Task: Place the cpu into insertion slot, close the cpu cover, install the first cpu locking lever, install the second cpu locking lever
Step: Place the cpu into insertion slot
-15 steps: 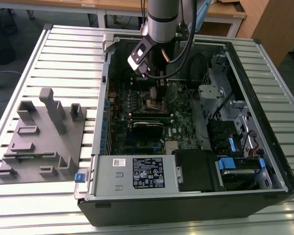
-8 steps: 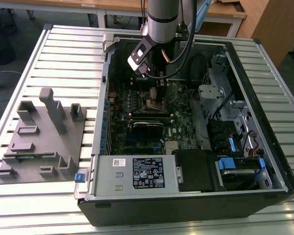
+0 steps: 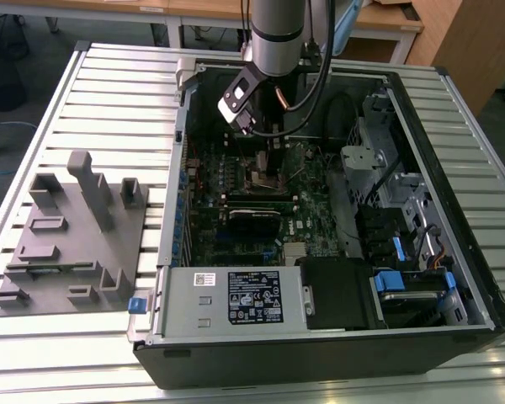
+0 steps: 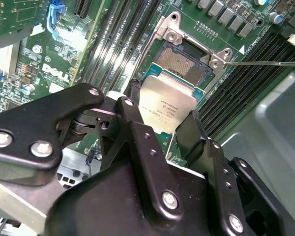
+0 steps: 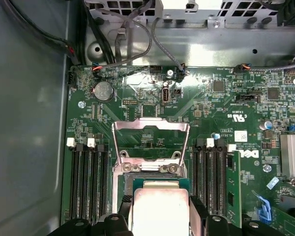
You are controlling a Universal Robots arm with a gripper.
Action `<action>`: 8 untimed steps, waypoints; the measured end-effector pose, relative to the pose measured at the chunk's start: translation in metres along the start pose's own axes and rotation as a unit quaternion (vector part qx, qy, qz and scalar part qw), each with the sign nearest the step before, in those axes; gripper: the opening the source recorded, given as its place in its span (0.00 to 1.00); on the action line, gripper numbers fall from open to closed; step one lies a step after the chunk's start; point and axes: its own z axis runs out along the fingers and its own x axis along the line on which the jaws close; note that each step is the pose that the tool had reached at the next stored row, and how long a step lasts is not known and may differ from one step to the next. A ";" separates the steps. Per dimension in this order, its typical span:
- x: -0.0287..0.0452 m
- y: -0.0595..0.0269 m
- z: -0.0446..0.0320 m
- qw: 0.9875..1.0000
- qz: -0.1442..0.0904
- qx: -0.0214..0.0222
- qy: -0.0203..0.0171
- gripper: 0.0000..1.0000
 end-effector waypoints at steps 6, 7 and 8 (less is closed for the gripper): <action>0.0063 -0.0004 0.0037 1.000 0.000 0.000 0.000 0.54; 0.0066 -0.0004 0.0051 1.000 0.000 0.000 0.000 0.54; 0.0067 -0.0006 0.0065 1.000 0.000 0.000 0.000 0.54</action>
